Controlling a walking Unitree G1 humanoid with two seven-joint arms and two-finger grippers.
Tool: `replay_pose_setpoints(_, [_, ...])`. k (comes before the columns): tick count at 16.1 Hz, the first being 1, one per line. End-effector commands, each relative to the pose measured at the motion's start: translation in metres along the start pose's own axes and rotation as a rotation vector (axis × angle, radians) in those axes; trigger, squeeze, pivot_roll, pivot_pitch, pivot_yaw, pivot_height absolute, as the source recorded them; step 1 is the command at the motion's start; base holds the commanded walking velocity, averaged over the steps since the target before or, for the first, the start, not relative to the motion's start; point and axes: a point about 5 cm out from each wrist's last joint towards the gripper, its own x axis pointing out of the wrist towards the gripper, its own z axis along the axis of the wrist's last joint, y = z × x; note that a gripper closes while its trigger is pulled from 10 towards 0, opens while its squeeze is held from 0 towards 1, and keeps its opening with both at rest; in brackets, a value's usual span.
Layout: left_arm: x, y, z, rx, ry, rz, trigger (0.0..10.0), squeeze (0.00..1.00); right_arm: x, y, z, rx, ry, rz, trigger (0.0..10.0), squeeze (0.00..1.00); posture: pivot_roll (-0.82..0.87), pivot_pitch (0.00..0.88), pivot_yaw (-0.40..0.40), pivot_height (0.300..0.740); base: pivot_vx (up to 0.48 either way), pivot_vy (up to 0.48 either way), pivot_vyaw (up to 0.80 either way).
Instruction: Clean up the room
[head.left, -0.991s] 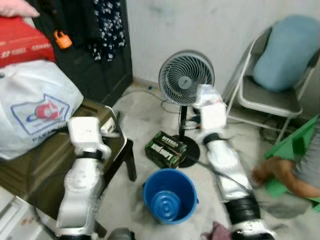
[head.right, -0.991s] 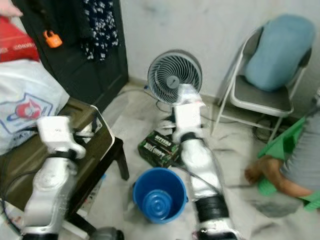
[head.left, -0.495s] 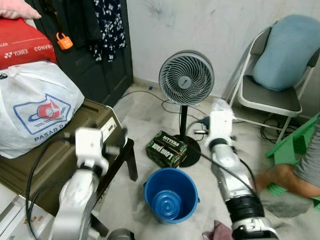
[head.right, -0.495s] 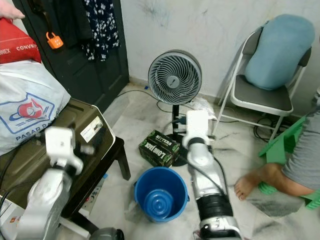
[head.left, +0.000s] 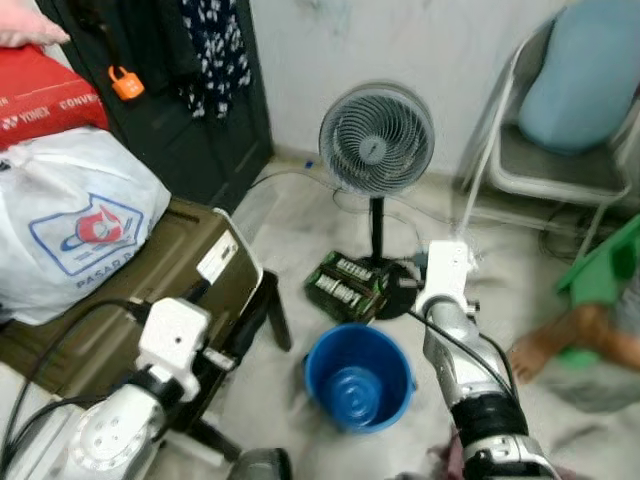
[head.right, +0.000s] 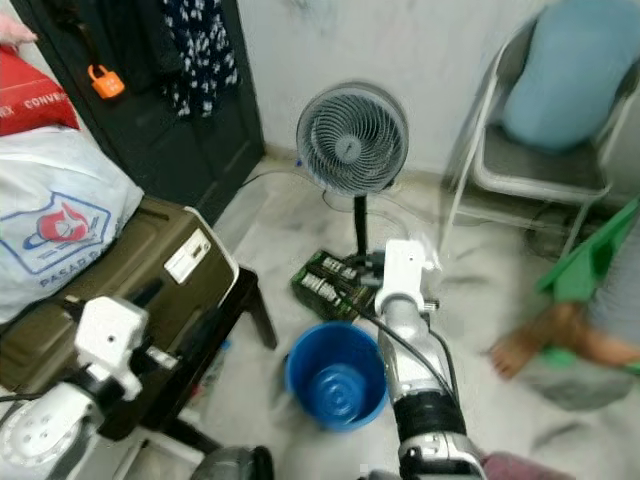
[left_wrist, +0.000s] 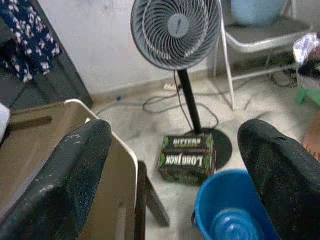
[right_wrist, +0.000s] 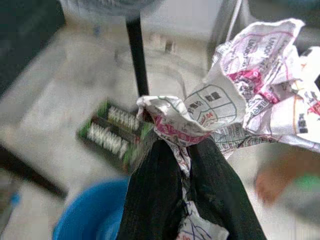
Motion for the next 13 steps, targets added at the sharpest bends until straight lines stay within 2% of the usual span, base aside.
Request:
replay_pose_setpoints(1, [-0.006, 0.002, 0.008, 0.013, 0.004, -0.02, 10.0, 0.0, 0.003, 0.0, -0.008, 0.067, 0.075, -0.029, 10.0, 0.0, 0.13, 0.166, 0.136, 0.74, 0.0, 0.0, 0.0])
replay_pose_setpoints(4, [-0.021, 0.008, 0.016, 0.034, 0.05, -0.044, 10.0, 0.0, 0.007, 0.01, -0.01, 0.101, 0.122, -0.029, 10.0, 0.0, 0.17, 0.216, 0.182, 0.74, 0.0, 0.0, 0.0])
replay_pose_setpoints(5, [-0.029, 0.012, 0.019, 0.038, 0.073, -0.047, 10.0, 0.0, 0.009, 0.017, -0.01, 0.123, 0.137, -0.009, 10.0, 0.0, 0.2, 0.245, 0.209, 0.74, 0.0, 0.0, 0.0])
replay_pose_setpoints(9, [-0.039, 0.015, 0.024, 0.039, 0.114, -0.055, 10.0, 0.0, 0.012, 0.04, -0.009, 0.137, 0.165, 0.081, 10.0, 0.0, 0.23, 0.273, 0.22, 0.74, 0.0, 0.0, 0.0])
replay_pose_setpoints(10, [-0.042, 0.015, 0.023, 0.034, 0.128, -0.047, 10.0, 0.0, 0.011, 0.053, -0.006, 0.135, 0.166, 0.125, 10.0, 0.0, 0.24, 0.278, 0.215, 0.74, 0.0, 0.0, 0.0])
replay_pose_setpoints(13, [-0.046, 0.011, 0.024, 0.022, 0.14, -0.041, 10.0, 0.0, 0.009, 0.073, -0.002, 0.127, 0.167, 0.188, 10.0, 0.0, 0.26, 0.284, 0.199, 0.74, 0.0, 0.0, 0.0])
